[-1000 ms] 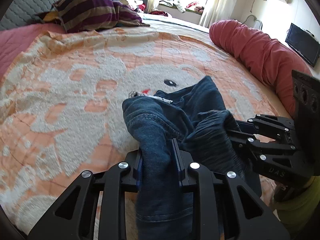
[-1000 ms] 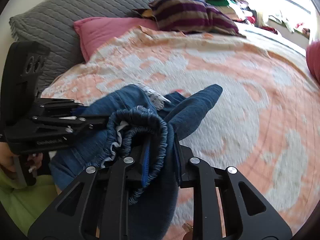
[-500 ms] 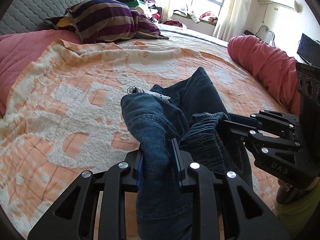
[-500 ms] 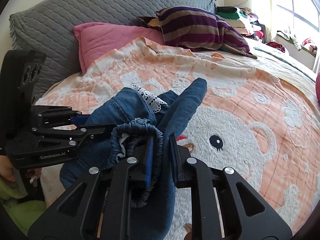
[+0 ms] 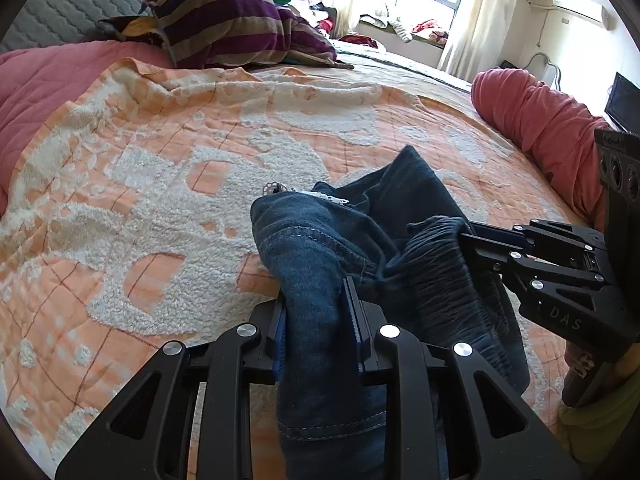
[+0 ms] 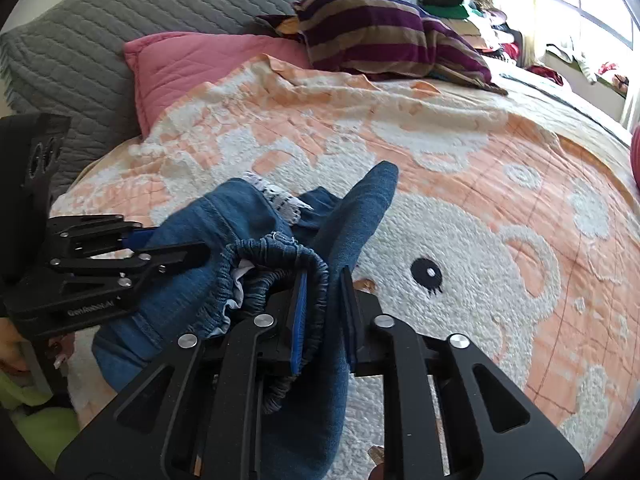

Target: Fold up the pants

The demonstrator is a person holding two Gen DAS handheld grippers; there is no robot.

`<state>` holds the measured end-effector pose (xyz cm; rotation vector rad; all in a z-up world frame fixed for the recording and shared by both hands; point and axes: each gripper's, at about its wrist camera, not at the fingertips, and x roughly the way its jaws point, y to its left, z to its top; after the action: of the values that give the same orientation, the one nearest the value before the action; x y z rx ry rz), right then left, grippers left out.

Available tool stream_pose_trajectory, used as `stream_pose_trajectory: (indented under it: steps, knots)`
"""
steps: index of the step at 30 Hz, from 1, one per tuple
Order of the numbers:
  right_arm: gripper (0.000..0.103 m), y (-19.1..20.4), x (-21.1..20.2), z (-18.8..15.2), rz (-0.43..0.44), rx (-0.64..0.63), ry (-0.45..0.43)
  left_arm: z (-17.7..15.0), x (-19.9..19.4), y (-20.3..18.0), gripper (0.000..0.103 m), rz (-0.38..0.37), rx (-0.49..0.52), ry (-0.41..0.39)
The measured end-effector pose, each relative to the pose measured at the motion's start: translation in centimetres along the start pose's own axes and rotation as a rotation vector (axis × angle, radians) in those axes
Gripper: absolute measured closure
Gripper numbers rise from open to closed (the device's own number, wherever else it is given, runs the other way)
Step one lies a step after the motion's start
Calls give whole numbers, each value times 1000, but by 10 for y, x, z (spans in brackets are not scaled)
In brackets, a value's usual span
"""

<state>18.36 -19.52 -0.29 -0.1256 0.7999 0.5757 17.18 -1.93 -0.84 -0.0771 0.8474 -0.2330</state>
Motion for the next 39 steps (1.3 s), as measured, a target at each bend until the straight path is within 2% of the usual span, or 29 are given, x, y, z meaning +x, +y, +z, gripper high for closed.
stream_pose_trajectory:
  steps: [5, 12, 21, 23, 31, 35, 37, 39]
  knots:
    - [84, -8, 10, -6, -46, 19, 38, -3, 3, 3, 76, 14, -2, 7]
    - [70, -23, 26, -19, -82, 66, 100, -11, 10, 14, 58, 37, -25, 28]
    - [63, -24, 23, -21, -92, 79, 90, -13, -1, 18, 46, 36, -41, 18]
    - [61, -25, 21, -21, -91, 84, 88, -13, -3, 18, 45, 35, -42, 16]
    - [44, -23, 8, -18, -86, 79, 51, -12, -16, 18, 44, 34, -47, -6]
    - [41, -20, 0, -16, -89, 78, 23, -12, -25, 17, 43, 39, -45, -24]
    - [37, -20, -5, -16, -89, 81, 9, -12, -30, 17, 33, 41, -46, -34]
    - [35, -19, -12, -16, -88, 85, -8, -12, -35, 16, 33, 44, -42, -43]
